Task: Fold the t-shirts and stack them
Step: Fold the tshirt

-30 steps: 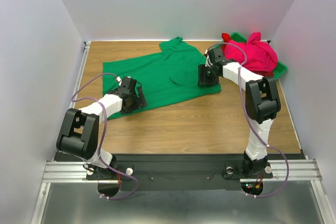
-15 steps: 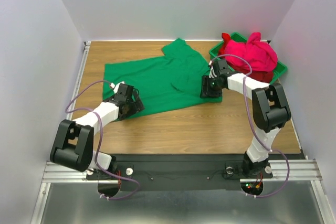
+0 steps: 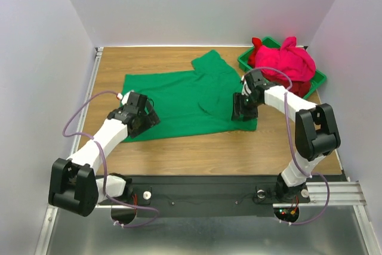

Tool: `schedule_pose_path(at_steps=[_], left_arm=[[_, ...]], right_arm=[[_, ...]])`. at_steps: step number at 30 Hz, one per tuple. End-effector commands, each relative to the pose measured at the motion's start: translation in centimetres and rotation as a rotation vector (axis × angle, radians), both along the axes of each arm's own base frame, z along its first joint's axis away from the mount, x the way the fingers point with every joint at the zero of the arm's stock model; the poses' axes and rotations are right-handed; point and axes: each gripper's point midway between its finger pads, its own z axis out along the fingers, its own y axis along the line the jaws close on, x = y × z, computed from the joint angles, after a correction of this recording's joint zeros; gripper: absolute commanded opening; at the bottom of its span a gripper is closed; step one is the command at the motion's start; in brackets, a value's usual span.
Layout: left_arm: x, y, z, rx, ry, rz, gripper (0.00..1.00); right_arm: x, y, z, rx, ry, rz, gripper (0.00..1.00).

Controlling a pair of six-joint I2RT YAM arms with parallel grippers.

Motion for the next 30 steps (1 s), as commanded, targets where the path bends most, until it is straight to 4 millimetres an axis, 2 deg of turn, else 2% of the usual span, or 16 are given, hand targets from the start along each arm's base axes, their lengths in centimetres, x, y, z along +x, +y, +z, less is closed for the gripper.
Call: schedule_pose_path(at_steps=[1, 2, 3, 4, 5, 7, 8, 9, 11, 14, 15, 18, 22, 23, 26, 30], left_arm=[[3.7, -0.3, 4.7, 0.034, -0.118, -0.011, 0.92], [4.4, -0.3, 5.0, 0.044, -0.125, -0.018, 0.91], [5.7, -0.4, 5.5, 0.069, -0.139, -0.034, 0.92], [6.4, -0.5, 5.5, 0.08, -0.142, -0.041, 0.92], [7.8, -0.6, 5.6, 0.104, -0.149, -0.058, 0.92], [9.3, -0.6, 5.6, 0.125, -0.157, -0.072, 0.92], [10.7, -0.8, 5.4, 0.133, -0.169, -0.076, 0.92], [11.4, -0.9, 5.2, 0.145, -0.17, -0.095, 0.92], [13.3, -1.3, 4.6, 0.15, -0.182, -0.11, 0.92], [14.9, -1.6, 3.8, 0.161, -0.182, -0.146, 0.92], [15.6, -1.8, 3.0, 0.165, -0.173, -0.158, 0.92], [16.2, -1.7, 1.1, 0.186, -0.129, -0.18, 0.92], [15.3, -1.4, -0.9, 0.195, -0.083, -0.204, 0.92], [15.1, -1.2, -1.1, 0.196, -0.081, -0.207, 0.92], [13.6, -0.8, -2.4, 0.198, -0.049, -0.214, 0.92], [11.4, -0.5, -4.0, 0.184, -0.007, -0.214, 0.92]], right_arm=[[4.5, 0.6, 6.6, 0.01, -0.193, 0.041, 0.63], [5.5, 0.3, 7.0, -0.01, -0.218, 0.037, 0.63], [7.3, 0.7, 8.6, -0.008, -0.269, 0.045, 0.63], [8.1, 0.7, 8.0, -0.021, -0.262, 0.046, 0.63], [9.8, 1.2, 9.3, -0.016, -0.305, 0.046, 0.63], [11.4, 1.5, 9.5, -0.015, -0.322, 0.049, 0.63], [12.2, 1.7, 7.9, -0.028, -0.297, 0.055, 0.63], [13.4, 2.1, 8.5, -0.024, -0.322, 0.057, 0.63], [14.9, 2.0, 6.7, -0.053, -0.318, 0.063, 0.63], [16.6, 1.9, 6.0, -0.081, -0.348, 0.063, 0.63], [17.0, 1.8, 5.1, -0.092, -0.344, 0.067, 0.63], [17.1, 2.0, 3.8, -0.091, -0.329, 0.067, 0.62], [16.2, 1.9, 2.4, -0.088, -0.303, 0.061, 0.62], [15.6, 1.6, 1.4, -0.097, -0.281, 0.061, 0.62], [14.4, 0.9, 0.3, -0.126, -0.255, 0.062, 0.62], [11.1, -0.4, -2.6, -0.164, -0.172, 0.074, 0.62]])
